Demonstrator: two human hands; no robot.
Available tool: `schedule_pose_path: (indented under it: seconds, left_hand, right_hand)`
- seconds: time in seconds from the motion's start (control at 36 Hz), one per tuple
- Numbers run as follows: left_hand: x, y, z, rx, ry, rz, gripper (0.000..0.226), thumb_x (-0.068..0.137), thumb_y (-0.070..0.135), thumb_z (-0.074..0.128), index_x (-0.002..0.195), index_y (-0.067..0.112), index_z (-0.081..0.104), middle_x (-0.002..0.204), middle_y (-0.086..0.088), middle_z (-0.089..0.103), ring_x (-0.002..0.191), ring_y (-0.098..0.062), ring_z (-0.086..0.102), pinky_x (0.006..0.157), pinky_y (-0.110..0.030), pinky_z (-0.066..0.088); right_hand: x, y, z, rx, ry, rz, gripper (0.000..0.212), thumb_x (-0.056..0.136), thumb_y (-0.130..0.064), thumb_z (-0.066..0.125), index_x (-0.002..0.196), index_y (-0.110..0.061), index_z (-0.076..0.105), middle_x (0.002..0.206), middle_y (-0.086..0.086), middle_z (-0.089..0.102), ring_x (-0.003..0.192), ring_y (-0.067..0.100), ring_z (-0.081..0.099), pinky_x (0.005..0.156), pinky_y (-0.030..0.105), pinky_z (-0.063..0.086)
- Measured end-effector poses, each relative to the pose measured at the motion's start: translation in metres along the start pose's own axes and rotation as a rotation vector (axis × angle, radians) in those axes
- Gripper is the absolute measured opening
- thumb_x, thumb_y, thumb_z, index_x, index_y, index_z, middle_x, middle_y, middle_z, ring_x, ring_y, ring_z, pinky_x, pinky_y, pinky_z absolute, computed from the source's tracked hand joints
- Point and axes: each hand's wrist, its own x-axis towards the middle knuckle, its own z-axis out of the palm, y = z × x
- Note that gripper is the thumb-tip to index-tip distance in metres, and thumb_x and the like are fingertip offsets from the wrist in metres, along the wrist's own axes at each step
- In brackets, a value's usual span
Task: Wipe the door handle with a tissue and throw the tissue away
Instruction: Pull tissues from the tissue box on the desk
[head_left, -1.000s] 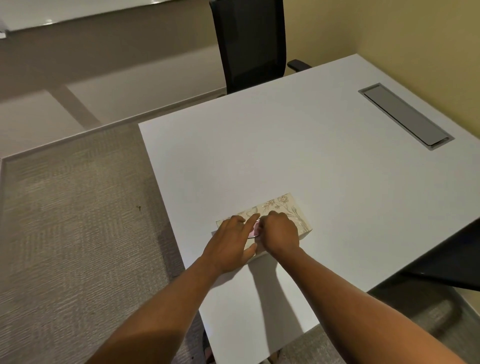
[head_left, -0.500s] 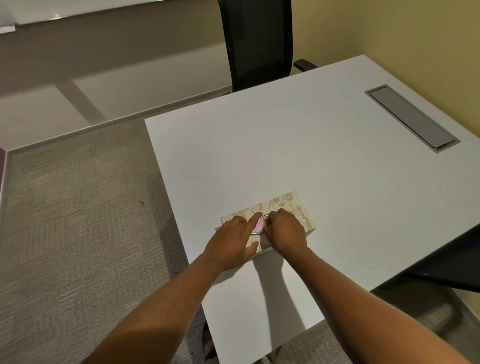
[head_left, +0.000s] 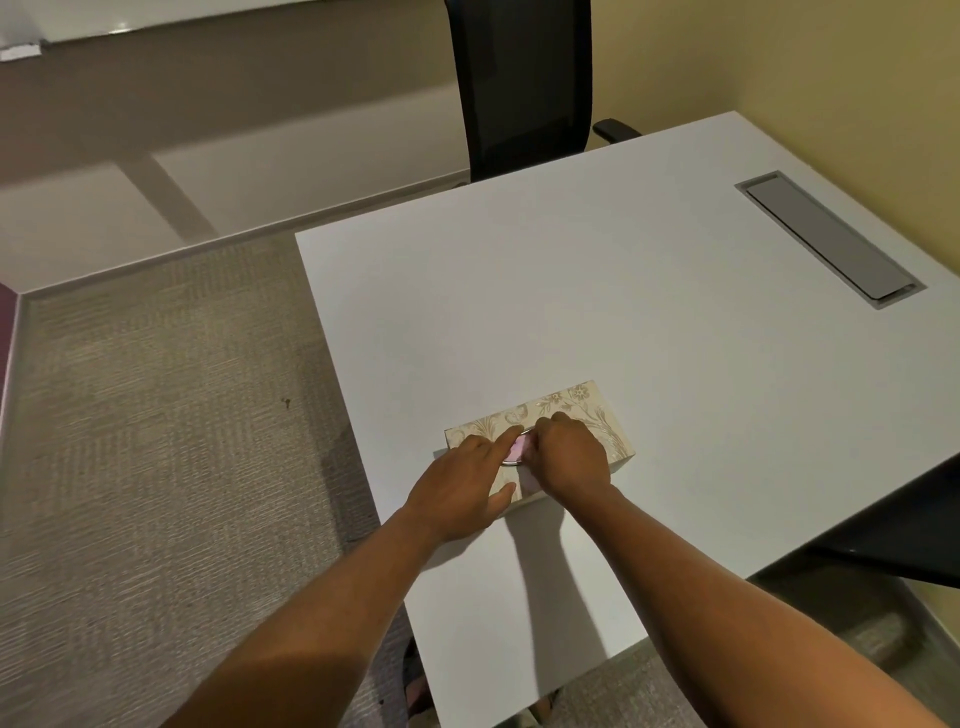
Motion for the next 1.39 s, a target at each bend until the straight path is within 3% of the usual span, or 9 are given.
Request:
schedule_pose_path:
  seconds: [0.19,0.36,0.47,0.56,0.86,1.03,1.17,1.25,1.39]
  left_hand:
    - [0.000,0.001,0.001,-0.011,0.019,0.008,0.073,0.097,0.041,0.054,0.162,0.025,0.025,0.124,-0.003,0.064,0.116,-0.023,0.057,0.083,-0.039,0.053]
    - [0.000,-0.002,0.004,-0.003,0.011,0.002,0.073,0.098,0.044,0.051,0.163,0.028,0.020,0.129,-0.003,0.061,0.118,-0.024,0.056,0.087,-0.040,0.054]
    - [0.001,-0.002,0.004,0.006,0.015,-0.004,0.073,0.100,0.046,0.050,0.163,0.028,0.020,0.134,-0.001,0.060,0.122,-0.022,0.055,0.090,-0.038,0.052]
    - [0.001,-0.001,0.003,-0.038,0.033,-0.027,0.072,0.099,0.046,0.052,0.163,0.028,0.023,0.137,0.001,0.059,0.124,-0.021,0.053,0.092,-0.038,0.052]
    - [0.013,0.009,-0.008,-0.130,0.095,-0.051,0.059,0.098,0.040,0.058,0.153,0.022,0.044,0.143,0.001,0.059,0.134,-0.019,0.049,0.094,-0.039,0.054]
    - [0.015,0.012,-0.008,-0.157,0.070,-0.071,0.060,0.096,0.038,0.062,0.152,0.024,0.047,0.148,0.005,0.055,0.137,-0.018,0.046,0.102,-0.040,0.051]
    - [0.019,0.018,-0.009,-0.174,0.060,-0.095,0.057,0.092,0.031,0.063,0.148,0.023,0.052,0.144,0.004,0.059,0.133,-0.020,0.048,0.100,-0.038,0.051]
    - [0.020,0.020,-0.008,-0.193,0.074,-0.131,0.056,0.095,0.033,0.063,0.148,0.022,0.052,0.145,0.005,0.058,0.135,-0.019,0.047,0.102,-0.040,0.050]
    - [0.018,0.024,-0.007,-0.176,0.047,-0.131,0.055,0.096,0.032,0.061,0.149,0.021,0.051,0.146,0.003,0.057,0.135,-0.020,0.048,0.104,-0.036,0.048]
  right_hand:
    - [-0.002,0.001,-0.001,0.078,0.024,0.008,0.037,0.089,-0.045,0.060,0.094,-0.009,0.065,0.096,0.009,0.062,0.092,0.030,0.061,0.069,0.036,0.051]
    - [0.000,0.003,-0.011,0.131,0.003,0.049,0.028,0.085,-0.035,0.060,0.092,-0.008,0.065,0.097,0.010,0.062,0.090,0.030,0.061,0.070,0.037,0.049]
    - [0.001,0.010,-0.018,0.253,-0.004,0.075,0.019,0.081,-0.031,0.063,0.072,-0.015,0.057,0.080,0.004,0.060,0.075,0.025,0.059,0.059,0.030,0.040]
    - [-0.001,0.017,-0.020,0.357,0.000,0.079,0.024,0.080,-0.030,0.065,0.064,-0.018,0.052,0.068,-0.003,0.054,0.065,0.020,0.054,0.052,0.028,0.033]
    - [-0.016,0.024,-0.024,0.552,0.038,0.038,0.027,0.076,-0.029,0.068,0.056,-0.023,0.051,0.057,-0.007,0.059,0.057,0.007,0.054,0.055,0.027,0.041]
    - [-0.022,0.024,-0.032,0.615,0.076,0.018,0.024,0.065,-0.045,0.055,0.059,-0.022,0.053,0.059,-0.009,0.058,0.057,0.003,0.052,0.054,0.020,0.040]
    - [-0.019,0.029,-0.035,0.579,0.080,0.033,0.009,0.078,-0.027,0.064,0.074,-0.019,0.064,0.075,-0.008,0.066,0.072,0.011,0.062,0.065,0.027,0.045]
    - [-0.018,0.029,-0.031,0.467,0.016,0.003,0.027,0.082,-0.043,0.068,0.094,-0.019,0.069,0.089,-0.003,0.069,0.082,0.016,0.064,0.069,0.028,0.045]
    - [-0.021,0.021,-0.018,0.333,-0.016,-0.035,0.032,0.085,-0.045,0.064,0.093,-0.015,0.072,0.093,0.007,0.069,0.088,0.025,0.064,0.075,0.037,0.052]
